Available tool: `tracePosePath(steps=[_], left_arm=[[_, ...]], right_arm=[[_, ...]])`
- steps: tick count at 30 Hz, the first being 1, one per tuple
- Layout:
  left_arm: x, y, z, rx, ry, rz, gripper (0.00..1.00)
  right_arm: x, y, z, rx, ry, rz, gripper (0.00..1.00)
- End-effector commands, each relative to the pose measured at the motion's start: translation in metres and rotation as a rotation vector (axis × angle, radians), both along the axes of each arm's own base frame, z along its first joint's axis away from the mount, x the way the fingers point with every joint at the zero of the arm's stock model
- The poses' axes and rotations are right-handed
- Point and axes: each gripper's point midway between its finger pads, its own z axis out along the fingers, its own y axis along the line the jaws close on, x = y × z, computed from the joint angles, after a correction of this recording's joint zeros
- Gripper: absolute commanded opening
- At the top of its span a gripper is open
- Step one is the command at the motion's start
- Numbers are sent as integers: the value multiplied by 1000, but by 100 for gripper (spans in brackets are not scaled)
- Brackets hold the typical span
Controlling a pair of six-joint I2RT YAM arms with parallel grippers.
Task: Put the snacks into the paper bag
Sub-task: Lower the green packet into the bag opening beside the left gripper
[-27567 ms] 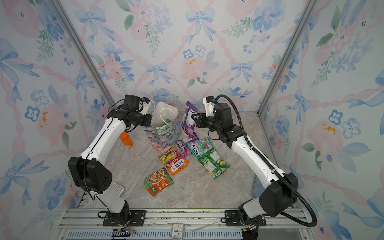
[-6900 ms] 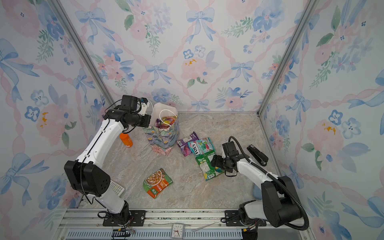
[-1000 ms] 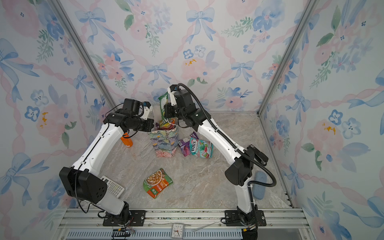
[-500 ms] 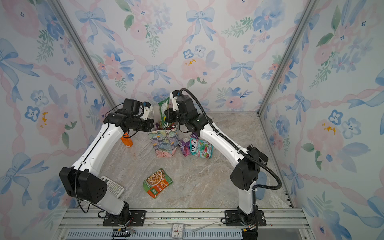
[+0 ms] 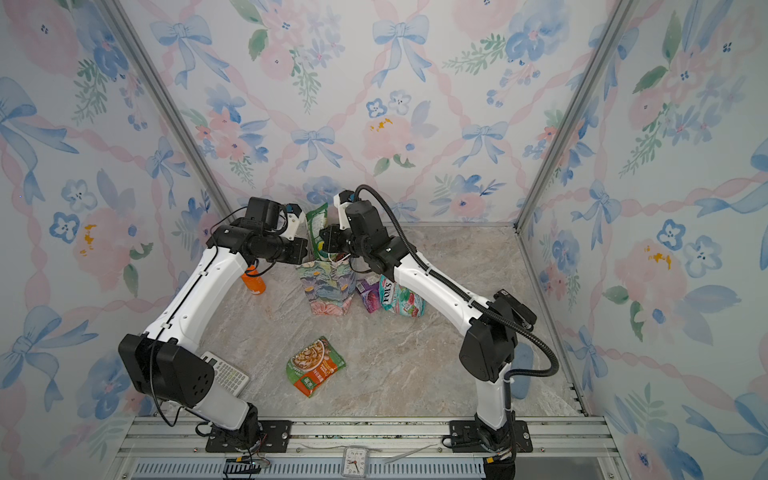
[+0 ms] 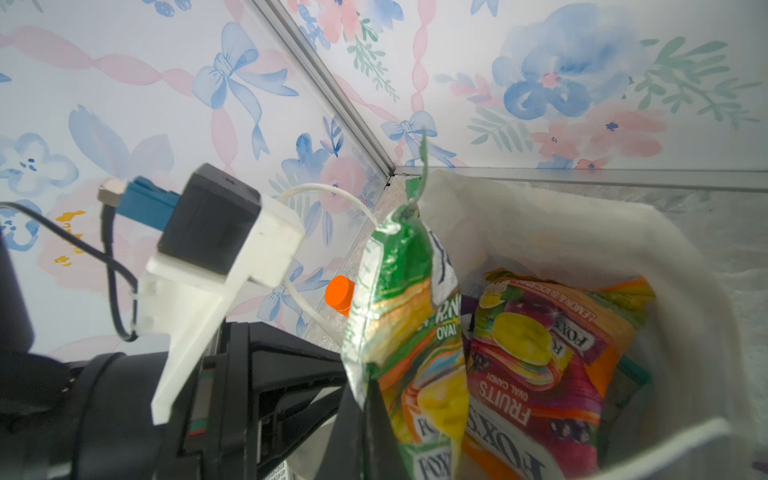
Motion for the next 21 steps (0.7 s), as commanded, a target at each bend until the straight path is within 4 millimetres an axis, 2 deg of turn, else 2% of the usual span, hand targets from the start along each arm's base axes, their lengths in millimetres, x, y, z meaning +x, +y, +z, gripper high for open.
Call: tracePosePath(steps=[1,9,17,19,21], left_arm=[[-4,-5,9,-15,-26,-16,0],[-4,-4,8,-10,-24,-14,0],[-5,-3,6,-5,-22,-13,0],[-4,-3,7,-3,-25,-13,0],[-4,-3,7,-1,-25,-13,0]], right_arm=[[-9,1,34,86,-60,8,0],[4,-4,20,86,-21,-35,0],[10,-12,15,84,-15,-54,0],[11,-15,16,87,-16,-60,6],[13,-21,22,95,-27,-70,23]])
